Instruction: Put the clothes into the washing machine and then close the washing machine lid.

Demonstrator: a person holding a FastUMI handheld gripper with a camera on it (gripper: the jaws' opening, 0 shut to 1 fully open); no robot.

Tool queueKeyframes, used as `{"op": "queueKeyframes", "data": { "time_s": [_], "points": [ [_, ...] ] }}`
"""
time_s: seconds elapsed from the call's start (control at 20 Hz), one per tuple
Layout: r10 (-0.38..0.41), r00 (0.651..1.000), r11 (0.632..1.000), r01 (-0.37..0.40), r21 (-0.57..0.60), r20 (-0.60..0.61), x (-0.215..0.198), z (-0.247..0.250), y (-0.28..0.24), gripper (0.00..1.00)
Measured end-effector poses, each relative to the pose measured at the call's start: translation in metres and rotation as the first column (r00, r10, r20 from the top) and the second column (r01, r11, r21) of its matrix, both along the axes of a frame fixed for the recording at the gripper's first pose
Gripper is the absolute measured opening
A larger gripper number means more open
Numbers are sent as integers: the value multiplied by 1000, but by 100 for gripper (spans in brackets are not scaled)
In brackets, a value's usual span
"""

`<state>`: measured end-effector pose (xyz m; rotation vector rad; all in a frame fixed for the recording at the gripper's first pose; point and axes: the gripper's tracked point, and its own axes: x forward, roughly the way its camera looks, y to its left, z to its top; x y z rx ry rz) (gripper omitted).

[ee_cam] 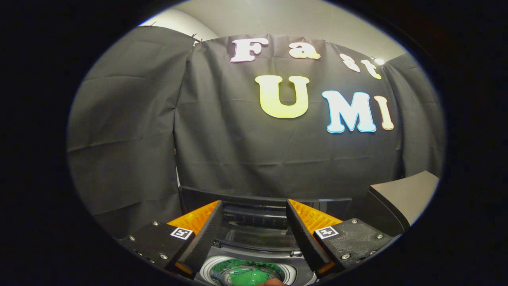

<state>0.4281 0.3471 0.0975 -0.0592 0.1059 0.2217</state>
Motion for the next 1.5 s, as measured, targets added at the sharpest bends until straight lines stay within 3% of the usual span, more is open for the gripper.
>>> {"op": "queueKeyframes", "data": {
  "time_s": [0.5, 0.85, 1.4, 1.5],
  "points": [
    [-62, 997, 997, 63, 40, -35, 72, 26, 0, 96],
    [-110, 983, 992, 118, 45, -145, 113, 20, -11, 96],
    [-136, 920, 989, 147, 1, -367, 103, -34, -12, 95],
    [-140, 932, 990, 141, -23, -335, 99, -29, -10, 95]
  ]
}}
